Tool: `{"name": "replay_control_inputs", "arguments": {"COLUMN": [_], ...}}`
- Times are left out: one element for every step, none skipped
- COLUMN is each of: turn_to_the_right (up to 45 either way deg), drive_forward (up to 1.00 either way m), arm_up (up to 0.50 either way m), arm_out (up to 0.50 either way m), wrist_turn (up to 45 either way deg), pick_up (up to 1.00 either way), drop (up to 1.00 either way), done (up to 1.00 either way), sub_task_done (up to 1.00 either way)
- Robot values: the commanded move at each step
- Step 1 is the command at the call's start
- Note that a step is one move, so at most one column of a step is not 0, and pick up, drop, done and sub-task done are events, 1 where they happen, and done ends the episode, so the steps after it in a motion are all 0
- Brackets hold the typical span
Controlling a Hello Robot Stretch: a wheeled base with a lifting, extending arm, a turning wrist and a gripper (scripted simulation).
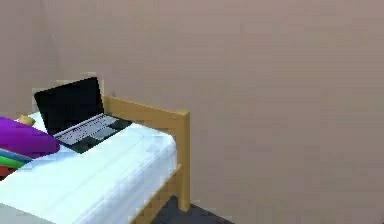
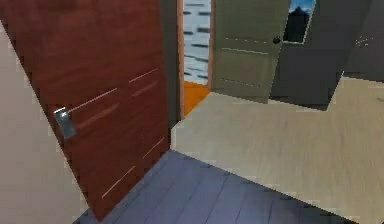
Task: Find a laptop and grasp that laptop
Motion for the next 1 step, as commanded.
{"name": "replay_control_inputs", "arguments": {"turn_to_the_right": [-45.0], "drive_forward": [0.00], "arm_up": [0.00], "arm_out": [0.00], "wrist_turn": [0.0], "pick_up": [0.00], "drop": [0.00], "done": [0.00], "sub_task_done": [0.00]}}
